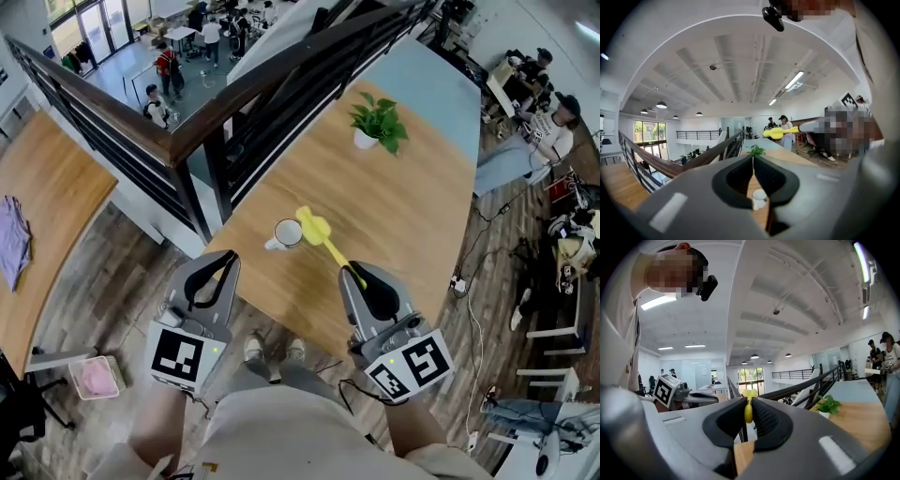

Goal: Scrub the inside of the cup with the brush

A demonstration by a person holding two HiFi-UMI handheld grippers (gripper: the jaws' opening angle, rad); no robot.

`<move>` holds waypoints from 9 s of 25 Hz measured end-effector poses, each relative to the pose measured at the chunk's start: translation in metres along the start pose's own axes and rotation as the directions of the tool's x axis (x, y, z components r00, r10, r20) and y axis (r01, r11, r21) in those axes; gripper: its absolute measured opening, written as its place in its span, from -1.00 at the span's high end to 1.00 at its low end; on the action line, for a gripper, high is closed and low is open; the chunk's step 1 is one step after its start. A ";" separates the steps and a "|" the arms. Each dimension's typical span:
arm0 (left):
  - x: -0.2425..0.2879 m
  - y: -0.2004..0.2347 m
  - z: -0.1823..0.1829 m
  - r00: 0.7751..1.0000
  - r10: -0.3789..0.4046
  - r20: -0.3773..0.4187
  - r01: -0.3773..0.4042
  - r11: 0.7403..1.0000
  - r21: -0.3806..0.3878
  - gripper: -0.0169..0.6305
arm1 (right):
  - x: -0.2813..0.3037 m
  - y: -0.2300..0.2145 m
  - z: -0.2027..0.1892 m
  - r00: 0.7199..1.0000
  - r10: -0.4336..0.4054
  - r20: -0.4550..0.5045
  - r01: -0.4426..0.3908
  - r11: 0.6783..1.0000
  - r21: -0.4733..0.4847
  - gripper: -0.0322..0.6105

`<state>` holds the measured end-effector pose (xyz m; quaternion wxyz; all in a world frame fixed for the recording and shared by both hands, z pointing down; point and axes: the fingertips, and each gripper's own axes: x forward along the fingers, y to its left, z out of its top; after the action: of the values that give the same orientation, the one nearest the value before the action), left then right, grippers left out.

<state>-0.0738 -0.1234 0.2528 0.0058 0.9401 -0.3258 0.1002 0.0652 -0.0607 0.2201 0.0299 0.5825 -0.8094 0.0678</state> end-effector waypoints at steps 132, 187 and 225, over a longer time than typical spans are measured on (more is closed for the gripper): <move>0.211 -0.012 -0.311 0.889 -0.187 -0.418 0.244 0.966 0.087 0.77 | 0.221 -0.076 -0.307 0.497 0.049 -0.866 -0.535 0.803 -0.262 0.79; 0.214 -0.019 -0.312 0.855 -0.214 -0.473 0.269 0.962 0.051 0.78 | 0.197 -0.060 -0.283 0.560 0.065 -0.826 -0.448 0.862 -0.236 0.80; 0.208 -0.023 -0.314 0.829 -0.247 -0.502 0.362 0.921 0.143 0.79 | 0.208 -0.064 -0.253 0.720 0.021 -0.693 -0.317 0.899 -0.303 0.80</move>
<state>0.0424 -0.2083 0.6014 -0.0086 0.9206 -0.1453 0.3625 0.0520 -0.2392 0.5014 0.4330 0.4207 -0.7896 0.1093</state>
